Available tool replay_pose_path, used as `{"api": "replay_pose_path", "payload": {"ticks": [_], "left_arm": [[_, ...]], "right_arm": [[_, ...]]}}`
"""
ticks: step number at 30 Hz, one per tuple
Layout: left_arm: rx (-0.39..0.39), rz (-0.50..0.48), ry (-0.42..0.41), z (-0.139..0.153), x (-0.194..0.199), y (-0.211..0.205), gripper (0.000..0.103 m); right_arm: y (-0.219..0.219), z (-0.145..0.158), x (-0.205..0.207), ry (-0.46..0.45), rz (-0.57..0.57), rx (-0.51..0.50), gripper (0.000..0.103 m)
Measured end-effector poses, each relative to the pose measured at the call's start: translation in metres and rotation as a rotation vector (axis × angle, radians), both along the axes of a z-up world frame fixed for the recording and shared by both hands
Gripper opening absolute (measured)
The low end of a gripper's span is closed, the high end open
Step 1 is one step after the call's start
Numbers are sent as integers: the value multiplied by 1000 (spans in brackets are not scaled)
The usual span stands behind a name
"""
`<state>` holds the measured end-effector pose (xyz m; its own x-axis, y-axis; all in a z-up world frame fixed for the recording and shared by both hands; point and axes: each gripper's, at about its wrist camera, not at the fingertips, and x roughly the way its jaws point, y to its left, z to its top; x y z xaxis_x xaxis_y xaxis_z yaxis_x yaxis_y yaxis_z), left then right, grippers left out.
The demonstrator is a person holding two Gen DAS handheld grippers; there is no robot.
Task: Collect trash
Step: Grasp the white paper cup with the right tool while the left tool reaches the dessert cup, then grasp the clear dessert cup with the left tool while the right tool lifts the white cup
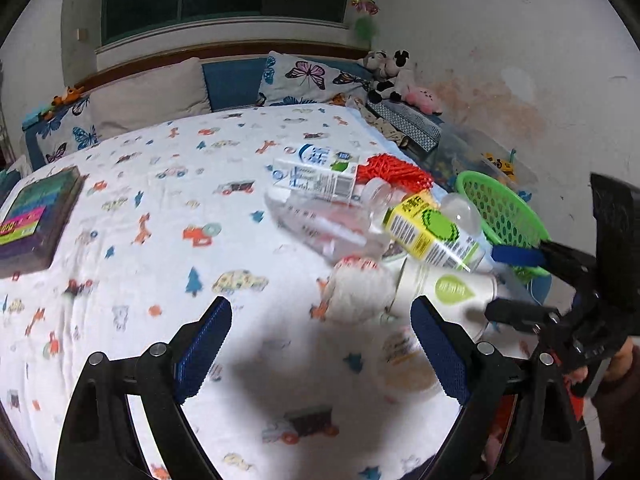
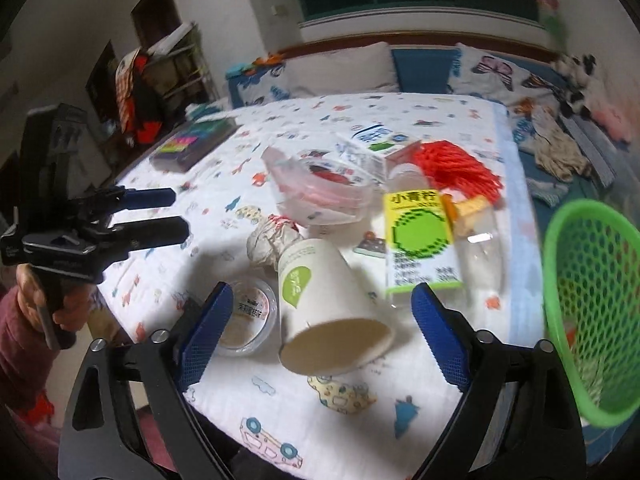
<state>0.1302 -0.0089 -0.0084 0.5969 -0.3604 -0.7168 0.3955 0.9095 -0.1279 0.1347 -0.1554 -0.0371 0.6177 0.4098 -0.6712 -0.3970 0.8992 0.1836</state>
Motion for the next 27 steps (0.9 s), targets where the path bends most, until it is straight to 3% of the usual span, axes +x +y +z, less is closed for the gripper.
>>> {"api": "replay_pose_path", "payload": {"ticks": [14,27], "left_arm": [[6,-138,3,-27,-32,-4,89],[53,-276,9,-46,-37,-55,89]], "right_arm": [[19,-27,20,96,64,-134,67],[1,-13,2,67,16,-80,64]]}}
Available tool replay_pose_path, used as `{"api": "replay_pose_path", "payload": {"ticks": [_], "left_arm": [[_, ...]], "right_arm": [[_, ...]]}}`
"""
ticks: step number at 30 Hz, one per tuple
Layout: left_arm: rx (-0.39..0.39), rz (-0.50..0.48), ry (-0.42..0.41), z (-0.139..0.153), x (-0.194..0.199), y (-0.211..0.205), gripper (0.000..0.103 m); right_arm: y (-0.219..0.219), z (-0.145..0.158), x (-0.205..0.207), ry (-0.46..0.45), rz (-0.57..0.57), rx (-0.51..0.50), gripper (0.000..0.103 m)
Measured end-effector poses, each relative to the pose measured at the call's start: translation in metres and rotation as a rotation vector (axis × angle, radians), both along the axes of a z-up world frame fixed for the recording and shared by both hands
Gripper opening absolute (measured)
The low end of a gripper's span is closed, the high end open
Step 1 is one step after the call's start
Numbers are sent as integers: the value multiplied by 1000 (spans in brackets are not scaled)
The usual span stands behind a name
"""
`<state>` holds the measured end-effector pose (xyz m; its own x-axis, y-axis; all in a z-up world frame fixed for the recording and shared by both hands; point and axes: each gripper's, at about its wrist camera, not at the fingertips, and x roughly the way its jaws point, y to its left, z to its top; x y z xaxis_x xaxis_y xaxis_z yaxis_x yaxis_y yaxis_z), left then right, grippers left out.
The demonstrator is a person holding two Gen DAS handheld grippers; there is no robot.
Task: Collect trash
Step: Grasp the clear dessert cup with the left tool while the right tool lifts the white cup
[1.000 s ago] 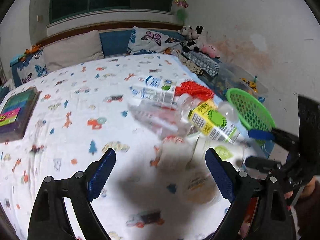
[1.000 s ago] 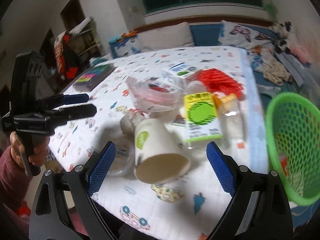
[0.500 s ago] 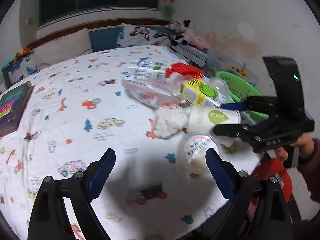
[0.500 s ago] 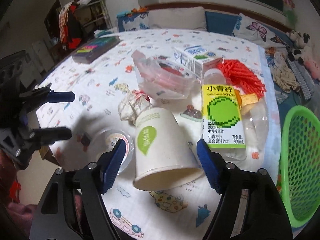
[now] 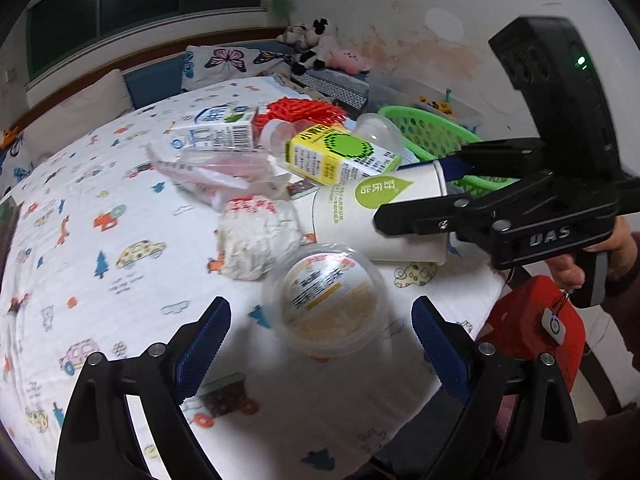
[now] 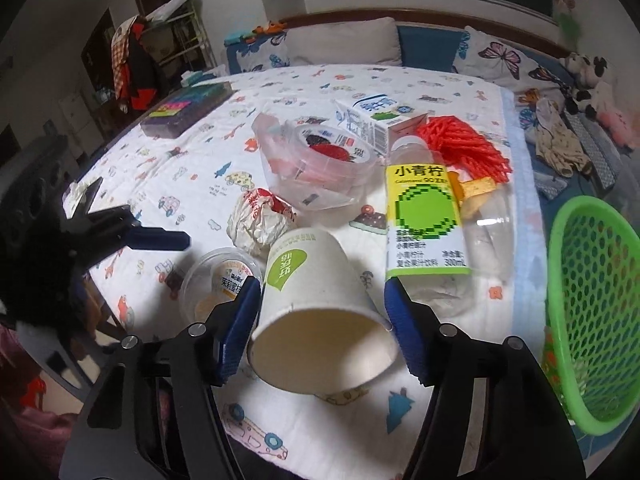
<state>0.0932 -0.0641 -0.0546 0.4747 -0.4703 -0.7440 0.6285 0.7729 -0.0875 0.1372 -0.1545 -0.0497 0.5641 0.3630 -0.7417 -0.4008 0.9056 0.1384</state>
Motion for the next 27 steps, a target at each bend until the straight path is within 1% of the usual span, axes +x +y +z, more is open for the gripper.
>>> {"api": "replay_pose_path", "payload": {"ticks": [11,14,15,18,21,27], "left_arm": [[27,-7,-14,-10,5,-16,88],[24,-6,-16,-10,6,-17,80],[21,-4,-11,-11,7,-17,75],[21,5,-3,-12,9,-16,69],[5,9,7,-11,9,-13,67],[1,0,6,-5,5,-9,67]], "right_arm": [[-20,17,-20,-41,-56,45,64],[-26,22,-24,-53,-73,48,64],[-28,23,-24,-56,-77,51,64],[-37,29,-28,-67,-97,68,64],[-46,33,-30,-74,-122,87,64],[-57,38,-34,-87,-145,103,64]]}}
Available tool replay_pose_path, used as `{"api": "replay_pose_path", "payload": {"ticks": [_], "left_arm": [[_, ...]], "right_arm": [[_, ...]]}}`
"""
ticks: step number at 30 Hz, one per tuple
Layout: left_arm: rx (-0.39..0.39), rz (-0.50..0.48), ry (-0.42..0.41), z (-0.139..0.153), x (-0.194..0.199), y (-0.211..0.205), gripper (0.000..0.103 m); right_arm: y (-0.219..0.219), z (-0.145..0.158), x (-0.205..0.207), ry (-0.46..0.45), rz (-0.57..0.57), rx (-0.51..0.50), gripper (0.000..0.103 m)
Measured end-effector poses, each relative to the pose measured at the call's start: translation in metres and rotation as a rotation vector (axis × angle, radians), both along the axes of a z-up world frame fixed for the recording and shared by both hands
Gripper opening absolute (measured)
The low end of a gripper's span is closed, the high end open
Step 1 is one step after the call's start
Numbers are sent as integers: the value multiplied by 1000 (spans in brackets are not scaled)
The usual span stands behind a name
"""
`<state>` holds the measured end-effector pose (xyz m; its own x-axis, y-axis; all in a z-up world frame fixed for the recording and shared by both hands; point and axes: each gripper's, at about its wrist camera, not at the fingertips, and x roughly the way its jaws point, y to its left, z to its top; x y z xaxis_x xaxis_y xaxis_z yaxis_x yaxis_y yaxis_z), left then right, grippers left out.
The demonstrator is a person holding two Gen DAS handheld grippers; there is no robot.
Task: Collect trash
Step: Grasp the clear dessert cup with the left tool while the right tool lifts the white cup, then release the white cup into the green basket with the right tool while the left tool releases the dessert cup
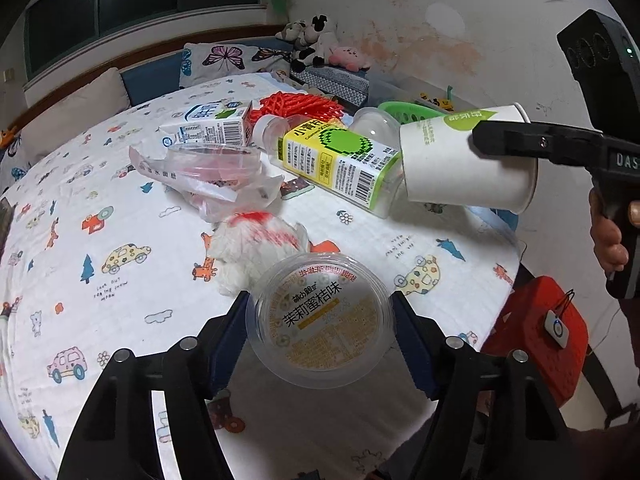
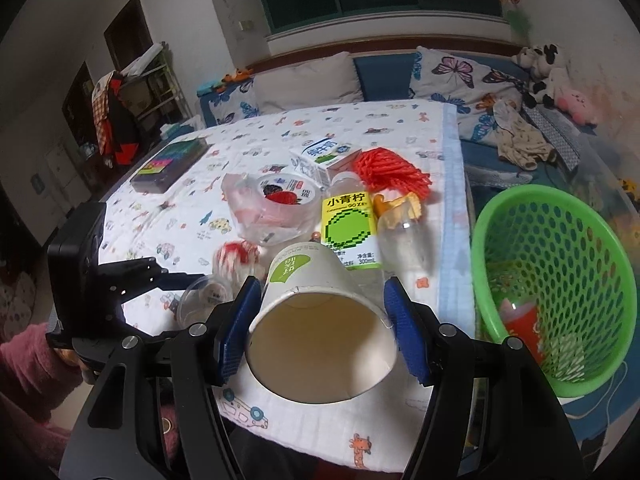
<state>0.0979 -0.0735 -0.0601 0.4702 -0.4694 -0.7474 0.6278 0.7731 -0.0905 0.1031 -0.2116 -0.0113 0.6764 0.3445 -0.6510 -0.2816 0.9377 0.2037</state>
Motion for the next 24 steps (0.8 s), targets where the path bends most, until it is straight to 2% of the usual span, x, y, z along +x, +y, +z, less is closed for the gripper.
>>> {"api": "replay_pose_path", "payload": {"ticks": [6,14,18,24], "left_arm": [[-33,-26,-3,16,-8,3,67],[-83,-66,-21,44,-8,-12,67],[-102,-88,-34,60,2,-32,67],[-112,-122,-69,83,22,-69,67]], "right_arm": [[-20,14,-6,-35,-48,7,64],[-79,27,-8,-68,-223,-26,64],[-110,15,-1,-37,-312,-39,64],[-152,-19,14,43,-426,-76,64]]}}
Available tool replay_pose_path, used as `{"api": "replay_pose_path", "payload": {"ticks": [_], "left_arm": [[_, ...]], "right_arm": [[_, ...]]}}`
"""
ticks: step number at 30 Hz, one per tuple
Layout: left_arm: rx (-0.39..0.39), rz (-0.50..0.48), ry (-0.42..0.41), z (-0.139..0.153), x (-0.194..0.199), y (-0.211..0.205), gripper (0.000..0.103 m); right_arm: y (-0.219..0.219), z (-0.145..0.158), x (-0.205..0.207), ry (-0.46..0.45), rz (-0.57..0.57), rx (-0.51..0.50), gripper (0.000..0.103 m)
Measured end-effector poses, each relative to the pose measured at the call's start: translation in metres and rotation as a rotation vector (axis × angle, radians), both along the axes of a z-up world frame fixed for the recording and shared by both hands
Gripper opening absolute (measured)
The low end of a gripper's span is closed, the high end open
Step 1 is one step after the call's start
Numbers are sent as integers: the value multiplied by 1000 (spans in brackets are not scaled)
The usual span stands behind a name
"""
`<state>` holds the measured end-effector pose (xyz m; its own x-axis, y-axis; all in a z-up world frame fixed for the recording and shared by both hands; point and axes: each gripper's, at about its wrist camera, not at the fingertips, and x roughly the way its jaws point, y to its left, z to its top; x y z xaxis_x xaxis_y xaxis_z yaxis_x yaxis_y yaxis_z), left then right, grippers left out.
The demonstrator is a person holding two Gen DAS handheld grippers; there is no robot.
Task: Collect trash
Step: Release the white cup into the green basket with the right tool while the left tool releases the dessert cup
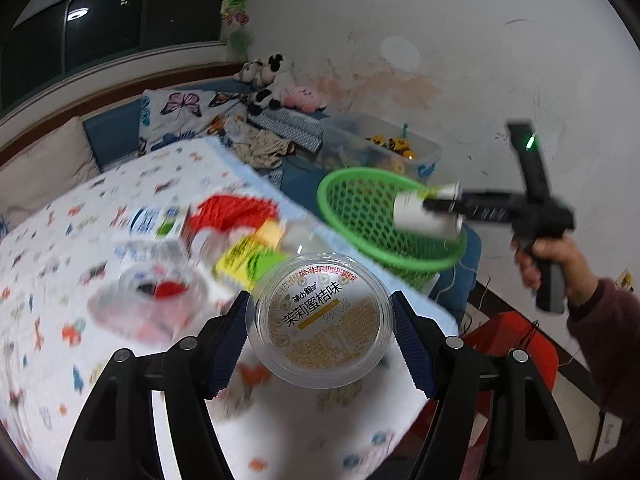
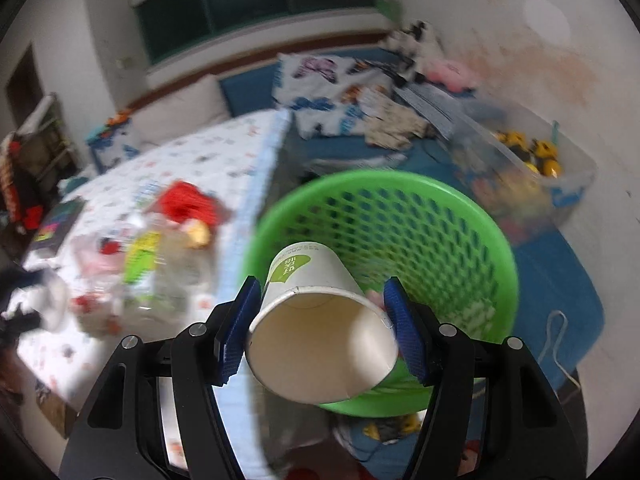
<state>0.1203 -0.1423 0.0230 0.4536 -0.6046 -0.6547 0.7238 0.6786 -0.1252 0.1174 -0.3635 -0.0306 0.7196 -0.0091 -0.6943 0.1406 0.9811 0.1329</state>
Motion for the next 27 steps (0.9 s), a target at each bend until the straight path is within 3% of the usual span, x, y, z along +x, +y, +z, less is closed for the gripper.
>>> {"api": "replay_pose_path", "payload": {"ticks": [8,14,19,27], "left_arm": [[20,-32,5,10,35,-58,67],[35,-57,32,8,58,-105,67],[35,-74,49,3,70,-134,67],[90,-103,62,-12,82,-180,67]], "right_arm": [[-38,-46,21,112,-42,56,64],[-45,-60,33,168,-14,80,66],[-52,-63,33,153,-11,125,73],[-64,-54,19,104,-45,159,73]]}}
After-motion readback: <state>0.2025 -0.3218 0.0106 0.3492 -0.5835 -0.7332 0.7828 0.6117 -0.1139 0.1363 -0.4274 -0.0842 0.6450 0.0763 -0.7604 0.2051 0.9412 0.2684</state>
